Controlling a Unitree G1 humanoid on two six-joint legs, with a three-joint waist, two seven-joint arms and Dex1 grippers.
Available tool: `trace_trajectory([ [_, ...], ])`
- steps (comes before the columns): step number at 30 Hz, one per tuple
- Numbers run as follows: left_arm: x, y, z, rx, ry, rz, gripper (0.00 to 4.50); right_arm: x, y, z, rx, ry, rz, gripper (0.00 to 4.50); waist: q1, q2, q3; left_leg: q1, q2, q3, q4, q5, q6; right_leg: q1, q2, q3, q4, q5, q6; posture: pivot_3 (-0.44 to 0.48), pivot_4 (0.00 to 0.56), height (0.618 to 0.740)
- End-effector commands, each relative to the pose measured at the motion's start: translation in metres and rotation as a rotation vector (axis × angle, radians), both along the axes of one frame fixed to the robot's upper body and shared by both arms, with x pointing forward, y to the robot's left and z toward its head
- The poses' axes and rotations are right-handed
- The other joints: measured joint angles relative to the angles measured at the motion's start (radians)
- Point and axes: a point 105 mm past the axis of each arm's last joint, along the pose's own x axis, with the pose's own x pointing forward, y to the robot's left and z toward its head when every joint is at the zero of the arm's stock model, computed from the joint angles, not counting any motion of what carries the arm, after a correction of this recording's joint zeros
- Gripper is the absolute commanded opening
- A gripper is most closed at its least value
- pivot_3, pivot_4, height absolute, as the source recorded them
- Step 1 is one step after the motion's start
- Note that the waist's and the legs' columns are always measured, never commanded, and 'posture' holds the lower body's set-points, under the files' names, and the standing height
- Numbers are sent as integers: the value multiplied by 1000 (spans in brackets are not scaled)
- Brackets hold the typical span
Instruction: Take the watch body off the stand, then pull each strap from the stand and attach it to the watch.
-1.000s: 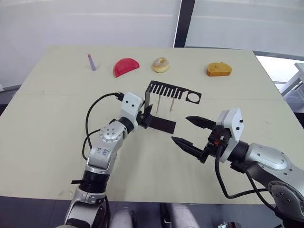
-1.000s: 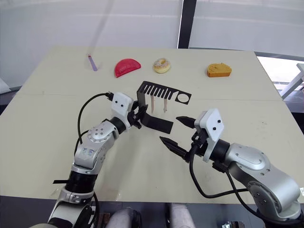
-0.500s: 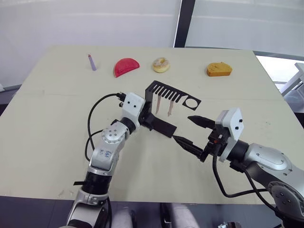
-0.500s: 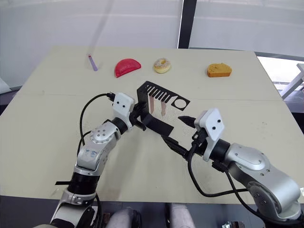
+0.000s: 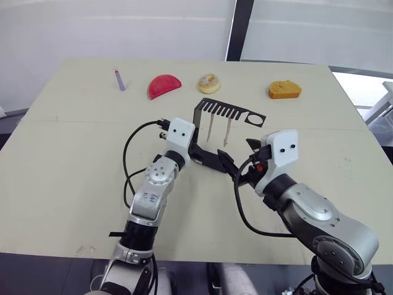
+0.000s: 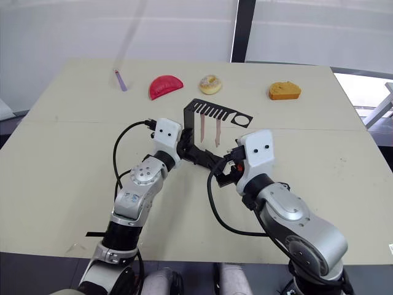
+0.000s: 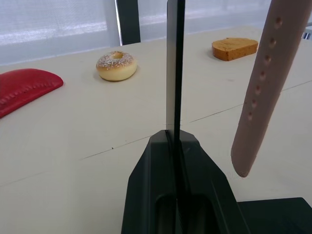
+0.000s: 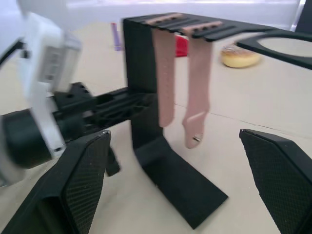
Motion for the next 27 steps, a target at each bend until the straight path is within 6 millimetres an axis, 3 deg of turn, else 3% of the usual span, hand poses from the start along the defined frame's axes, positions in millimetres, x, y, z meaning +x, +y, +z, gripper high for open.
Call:
trace_trajectory([
  [1,-7,-7,19,-16,-73,-20,24,0,2,9,11,-39,-67,4500,-2,0,0,0,0,0,0,0,0,0,0,0,0,0,0,0,150,737],
  [16,-15,-4,15,-6,-72,-21,24,33,25,11,-17,-56,-90,4500,-2,0,0,0,0,0,0,0,0,-1,0,0,0,0,0,0,150,737],
  [20,-15,-5,15,-5,-73,-20,0,36,30,12,-31,-74,-79,3263,-4,0,0,0,0,0,0,0,0,-1,0,0,0,0,0,0,150,737],
  [25,-15,-6,16,-6,-77,-20,0,37,33,12,-37,-84,-69,712,-3,0,0,-1,0,0,0,0,0,-1,0,0,0,0,0,0,150,737],
  [27,-14,-6,16,-6,-77,-22,0,36,35,15,-46,-105,-55,67,-4,0,0,-1,0,0,0,0,0,-1,0,0,0,0,0,0,150,737],
])
